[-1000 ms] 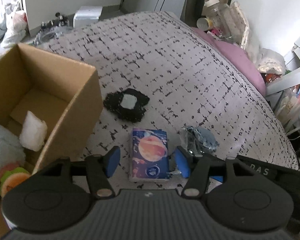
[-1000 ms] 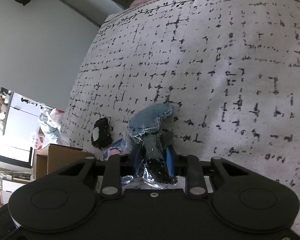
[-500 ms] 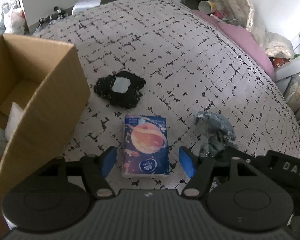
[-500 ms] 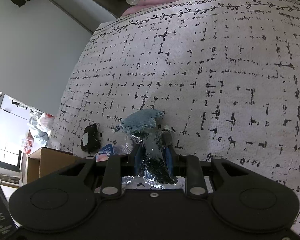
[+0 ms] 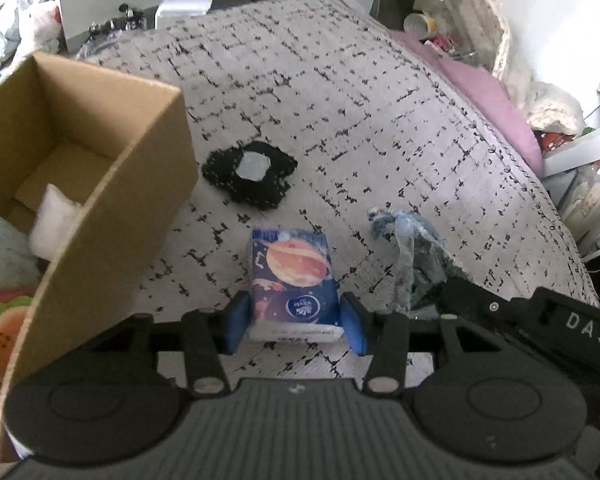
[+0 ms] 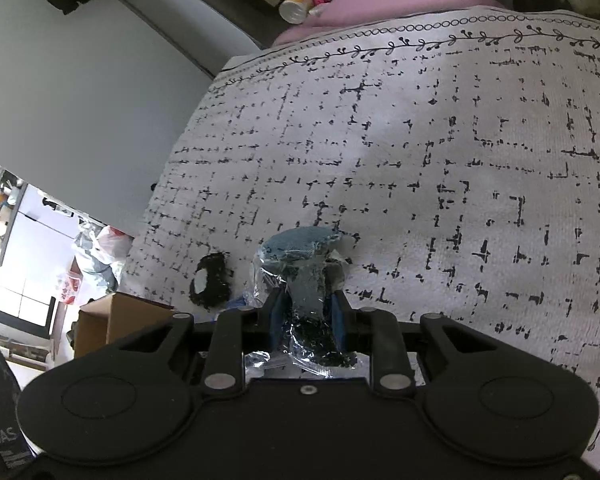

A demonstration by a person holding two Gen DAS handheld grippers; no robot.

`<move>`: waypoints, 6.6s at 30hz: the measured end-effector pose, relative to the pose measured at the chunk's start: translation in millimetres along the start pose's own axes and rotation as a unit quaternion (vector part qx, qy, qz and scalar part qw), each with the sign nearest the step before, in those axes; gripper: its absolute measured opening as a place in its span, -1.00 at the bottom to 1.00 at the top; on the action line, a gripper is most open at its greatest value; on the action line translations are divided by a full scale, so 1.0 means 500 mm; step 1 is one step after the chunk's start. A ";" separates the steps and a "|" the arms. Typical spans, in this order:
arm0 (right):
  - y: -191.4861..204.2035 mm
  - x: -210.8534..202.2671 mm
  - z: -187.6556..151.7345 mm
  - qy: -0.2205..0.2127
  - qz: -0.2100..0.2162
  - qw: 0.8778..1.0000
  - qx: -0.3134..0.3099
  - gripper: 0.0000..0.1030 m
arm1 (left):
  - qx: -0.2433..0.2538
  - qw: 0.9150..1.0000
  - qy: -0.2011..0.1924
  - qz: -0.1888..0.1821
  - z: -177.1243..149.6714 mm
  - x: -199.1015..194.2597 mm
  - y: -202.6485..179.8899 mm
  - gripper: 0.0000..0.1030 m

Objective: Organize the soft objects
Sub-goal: 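Lift and carry the tissue pack and plastic bag toward the box with both grippers, then open the left gripper over the box while the right gripper releases the plastic bag into it, then move the right gripper to the blue denim cloth while the left gripper moves to the black pad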

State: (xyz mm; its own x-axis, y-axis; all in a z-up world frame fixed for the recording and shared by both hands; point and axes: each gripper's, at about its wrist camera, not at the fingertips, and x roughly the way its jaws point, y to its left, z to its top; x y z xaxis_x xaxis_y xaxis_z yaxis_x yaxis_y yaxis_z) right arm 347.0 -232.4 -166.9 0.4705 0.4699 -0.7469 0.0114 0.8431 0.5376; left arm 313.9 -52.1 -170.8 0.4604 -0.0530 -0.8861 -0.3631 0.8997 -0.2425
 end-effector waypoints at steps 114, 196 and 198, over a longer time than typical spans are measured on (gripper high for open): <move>0.260 -0.122 -0.077 -0.066 0.140 0.981 -0.120 -0.51 | -0.036 0.991 -0.129 -0.004 0.068 -0.255 0.232 -0.04; 0.179 -0.183 -0.045 -0.088 0.069 0.988 -0.102 1.00 | -0.024 0.993 -0.118 -0.008 0.070 -0.273 0.220 1.00; 0.163 -0.189 -0.041 -0.091 0.065 0.990 -0.092 1.00 | -0.019 0.993 -0.120 -0.002 0.066 -0.274 0.206 1.00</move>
State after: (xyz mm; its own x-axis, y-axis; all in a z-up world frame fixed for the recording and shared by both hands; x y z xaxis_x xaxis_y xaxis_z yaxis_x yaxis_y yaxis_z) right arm 285.4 -202.7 -60.5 0.6085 0.5361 -0.5851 -0.2122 0.8204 0.5310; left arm 240.1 62.3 -61.2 0.6400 0.0522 -0.7666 -0.3887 0.8826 -0.2644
